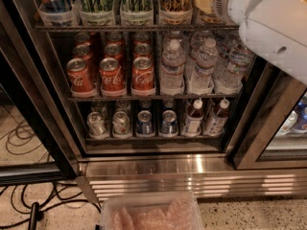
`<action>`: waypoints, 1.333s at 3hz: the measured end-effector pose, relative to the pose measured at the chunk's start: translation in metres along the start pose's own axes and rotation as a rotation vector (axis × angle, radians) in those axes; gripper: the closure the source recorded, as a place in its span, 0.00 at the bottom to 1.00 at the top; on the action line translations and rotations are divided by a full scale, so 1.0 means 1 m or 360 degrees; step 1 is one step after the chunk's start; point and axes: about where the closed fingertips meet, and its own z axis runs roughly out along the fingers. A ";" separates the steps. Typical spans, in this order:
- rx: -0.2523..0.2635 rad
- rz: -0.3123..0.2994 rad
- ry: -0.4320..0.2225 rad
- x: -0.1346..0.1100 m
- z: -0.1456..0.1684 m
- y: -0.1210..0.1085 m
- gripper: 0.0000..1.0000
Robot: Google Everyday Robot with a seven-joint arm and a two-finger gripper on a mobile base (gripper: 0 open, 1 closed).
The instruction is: Pick orange can from top shelf of fridge
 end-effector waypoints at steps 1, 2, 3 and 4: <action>0.0000 0.0000 0.0000 -0.004 -0.001 -0.001 1.00; -0.0003 0.0000 -0.0009 -0.007 -0.004 -0.001 1.00; -0.0011 0.0009 -0.0024 -0.012 -0.009 -0.001 1.00; -0.0020 0.0019 -0.0042 -0.018 -0.014 0.000 1.00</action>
Offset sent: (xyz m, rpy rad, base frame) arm 0.0000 0.0000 0.0000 0.0000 0.0000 0.0000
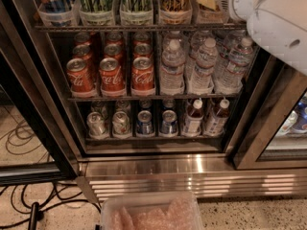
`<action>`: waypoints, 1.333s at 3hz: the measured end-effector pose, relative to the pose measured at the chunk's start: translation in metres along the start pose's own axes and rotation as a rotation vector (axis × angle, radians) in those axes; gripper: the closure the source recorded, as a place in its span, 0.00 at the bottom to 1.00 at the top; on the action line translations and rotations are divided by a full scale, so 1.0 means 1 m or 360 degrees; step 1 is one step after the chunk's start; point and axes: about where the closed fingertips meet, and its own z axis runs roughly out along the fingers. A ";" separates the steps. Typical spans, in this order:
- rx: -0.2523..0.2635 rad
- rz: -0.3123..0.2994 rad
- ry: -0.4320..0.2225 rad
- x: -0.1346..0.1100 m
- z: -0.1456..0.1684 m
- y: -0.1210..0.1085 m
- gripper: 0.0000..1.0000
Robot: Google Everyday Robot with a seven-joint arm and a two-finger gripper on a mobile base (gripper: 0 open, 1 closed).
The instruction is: Pick orange can from top shelf of fridge
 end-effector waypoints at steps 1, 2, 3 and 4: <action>-0.0011 0.0005 -0.0013 -0.004 -0.003 0.001 1.00; -0.0014 -0.0007 -0.0029 -0.009 -0.008 0.001 1.00; -0.0031 0.0005 -0.0033 -0.010 -0.011 0.004 1.00; -0.0031 0.0005 -0.0033 -0.010 -0.010 0.004 1.00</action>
Offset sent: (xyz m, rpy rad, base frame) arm -0.0551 -0.0126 0.0528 0.0674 0.0231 0.1168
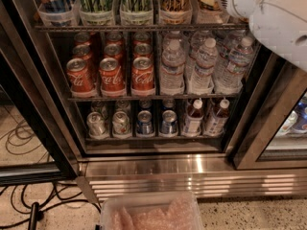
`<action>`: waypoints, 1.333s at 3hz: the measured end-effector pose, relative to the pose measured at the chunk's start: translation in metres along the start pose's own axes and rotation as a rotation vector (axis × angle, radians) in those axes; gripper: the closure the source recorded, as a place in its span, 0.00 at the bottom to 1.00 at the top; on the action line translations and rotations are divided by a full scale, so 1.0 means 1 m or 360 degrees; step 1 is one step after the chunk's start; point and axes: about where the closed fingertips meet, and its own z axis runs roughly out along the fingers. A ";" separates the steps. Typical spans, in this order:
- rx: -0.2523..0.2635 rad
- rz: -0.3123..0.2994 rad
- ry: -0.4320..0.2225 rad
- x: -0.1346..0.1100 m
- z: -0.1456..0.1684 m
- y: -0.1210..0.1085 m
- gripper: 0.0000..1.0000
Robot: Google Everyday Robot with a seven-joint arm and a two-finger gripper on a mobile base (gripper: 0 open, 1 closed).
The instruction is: Pick orange can from top shelf of fridge
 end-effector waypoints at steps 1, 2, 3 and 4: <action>-0.0014 -0.0001 0.0006 0.000 -0.005 0.003 1.00; -0.0014 -0.0001 0.0006 0.000 -0.003 0.003 1.00; -0.0020 -0.0003 0.0006 -0.001 -0.006 0.004 1.00; -0.0035 -0.0006 -0.0002 -0.005 -0.011 0.007 1.00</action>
Offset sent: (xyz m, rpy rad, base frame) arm -0.1438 -0.0523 0.0546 -0.0211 0.1608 0.1485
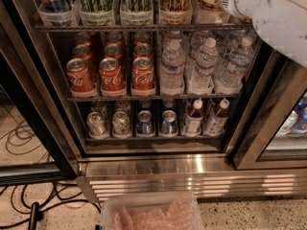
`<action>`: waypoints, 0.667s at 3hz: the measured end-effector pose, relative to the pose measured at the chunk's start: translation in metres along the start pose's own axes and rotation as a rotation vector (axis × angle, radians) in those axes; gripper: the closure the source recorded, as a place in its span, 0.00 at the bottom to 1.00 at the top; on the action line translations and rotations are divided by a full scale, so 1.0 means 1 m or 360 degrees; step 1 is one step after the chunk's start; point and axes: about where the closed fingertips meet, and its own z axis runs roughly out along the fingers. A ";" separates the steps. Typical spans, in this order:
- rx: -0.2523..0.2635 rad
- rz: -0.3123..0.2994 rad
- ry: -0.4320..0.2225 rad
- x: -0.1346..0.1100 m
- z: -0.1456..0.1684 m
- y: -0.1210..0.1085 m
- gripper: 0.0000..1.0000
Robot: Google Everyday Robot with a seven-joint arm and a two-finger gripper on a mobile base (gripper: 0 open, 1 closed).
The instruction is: Pick orange can from top shelf of fridge
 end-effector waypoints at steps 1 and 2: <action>0.0000 0.0000 0.0000 0.000 0.000 0.000 1.00; -0.0028 0.0057 -0.0001 -0.002 -0.001 0.006 1.00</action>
Offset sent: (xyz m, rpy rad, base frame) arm -0.0167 0.0113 0.0121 0.1937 0.0781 0.0737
